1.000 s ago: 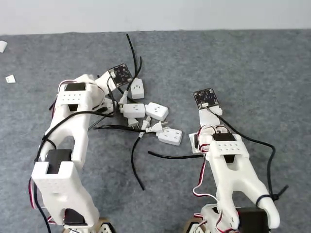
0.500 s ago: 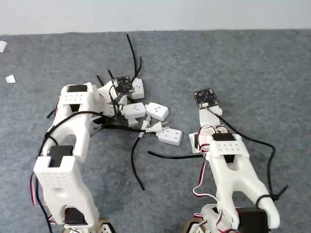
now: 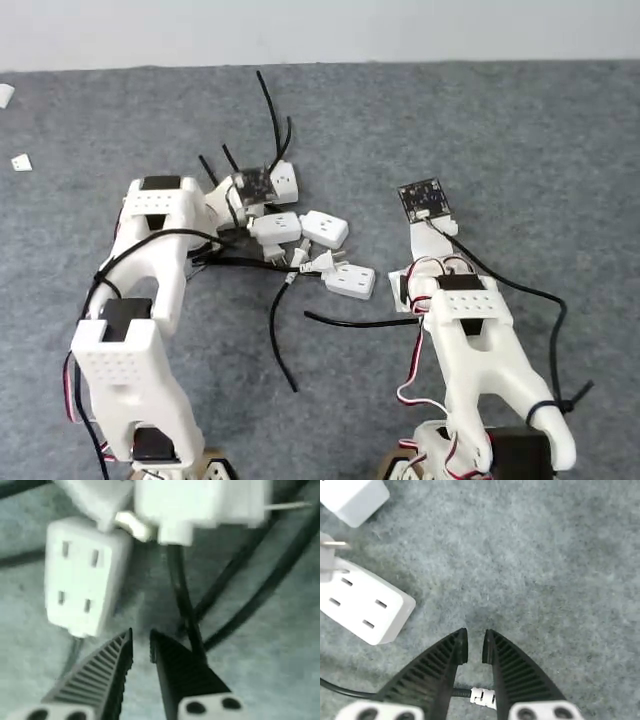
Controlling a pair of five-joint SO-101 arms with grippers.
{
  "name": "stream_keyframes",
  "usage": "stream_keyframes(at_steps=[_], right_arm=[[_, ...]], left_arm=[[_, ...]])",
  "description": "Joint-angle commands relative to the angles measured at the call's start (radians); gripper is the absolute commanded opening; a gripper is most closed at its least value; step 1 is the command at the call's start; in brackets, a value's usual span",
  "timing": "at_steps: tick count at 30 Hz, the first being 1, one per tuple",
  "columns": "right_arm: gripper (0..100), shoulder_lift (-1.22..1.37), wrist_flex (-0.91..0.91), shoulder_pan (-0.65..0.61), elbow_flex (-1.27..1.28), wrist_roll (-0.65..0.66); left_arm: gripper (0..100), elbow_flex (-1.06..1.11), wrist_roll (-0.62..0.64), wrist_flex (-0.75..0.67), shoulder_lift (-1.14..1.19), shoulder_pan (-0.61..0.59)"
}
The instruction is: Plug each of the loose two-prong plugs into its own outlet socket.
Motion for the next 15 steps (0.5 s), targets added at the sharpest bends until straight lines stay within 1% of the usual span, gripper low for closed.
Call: stream_keyframes(at_steps=[1,3,5,8,9,12,15], right_arm=[[6.4,-0.004,-0.013,0.008,-0.015,0.009],[6.4,-0.004,-0.013,0.008,-0.015,0.009],[6.4,-0.004,-0.013,0.008,-0.015,0.009],[6.4,-0.004,-0.01,0.008,-0.015,0.009],[6.4,-0.004,-0.01,0.008,-0.015,0.009],[6.4,-0.004,-0.01,0.008,-0.015,0.011],[6.4,-0.004,-0.008,0.008,-0.015,0.012]], left_arm=[[5,-0.113,0.161,0.15,-0.021,0.02],[5,-0.154,0.224,0.176,-0.02,0.029],[5,-0.183,0.259,0.172,-0.02,0.031],[5,-0.248,0.258,0.172,-0.02,0.02],[6,-0.271,0.244,0.173,-0.02,0.015],[6,-0.312,0.124,0.175,-0.02,0.009],[7,-0.317,0.083,0.133,-0.015,0.009]])
